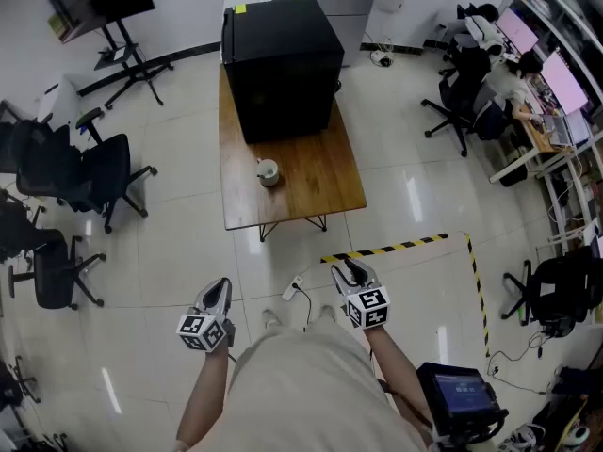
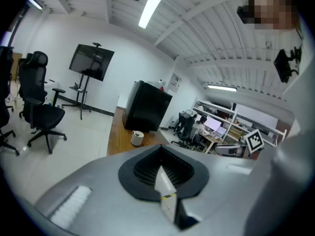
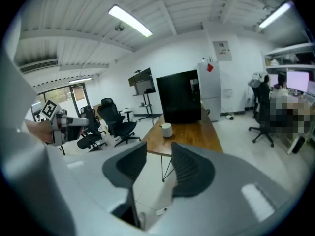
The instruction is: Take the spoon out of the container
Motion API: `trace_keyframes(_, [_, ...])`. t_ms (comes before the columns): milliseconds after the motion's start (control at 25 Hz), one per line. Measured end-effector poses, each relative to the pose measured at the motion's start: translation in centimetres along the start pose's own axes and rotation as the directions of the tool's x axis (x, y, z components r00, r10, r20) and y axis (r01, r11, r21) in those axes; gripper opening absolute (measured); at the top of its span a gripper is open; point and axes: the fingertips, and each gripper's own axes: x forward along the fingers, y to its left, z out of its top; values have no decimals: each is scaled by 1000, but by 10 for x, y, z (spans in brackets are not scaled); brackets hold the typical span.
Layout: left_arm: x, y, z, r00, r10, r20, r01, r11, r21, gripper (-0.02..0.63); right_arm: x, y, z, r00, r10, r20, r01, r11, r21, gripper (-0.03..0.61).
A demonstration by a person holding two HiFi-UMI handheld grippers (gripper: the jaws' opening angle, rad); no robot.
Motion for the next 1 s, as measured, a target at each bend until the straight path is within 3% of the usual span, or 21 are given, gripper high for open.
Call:
trace_keyframes(160, [26, -40, 1, 999, 26, 29, -25, 999, -21, 0, -6, -35, 20, 999, 41, -9, -42, 992, -123, 158])
trace_keyframes(480, [71, -98, -2, 999, 36, 12, -36, 999, -16, 0, -30, -96, 5, 995, 100, -25, -101, 994, -49, 158])
trace_keyframes(640, [82, -112, -6, 998, 58, 6, -57, 998, -32, 0, -31, -91, -8, 972, 204, -112, -217, 970, -114, 158])
trace_keyframes(840, [88, -123, -16, 993, 117, 9, -116, 992, -45, 0, -26, -103, -5, 961, 256, -109, -270, 952, -147, 158])
trace_keyframes(1000, [84, -128, -27, 986, 166, 13, -165, 984, -63, 0, -20, -107, -17, 935, 306, -180, -339, 918, -204, 158])
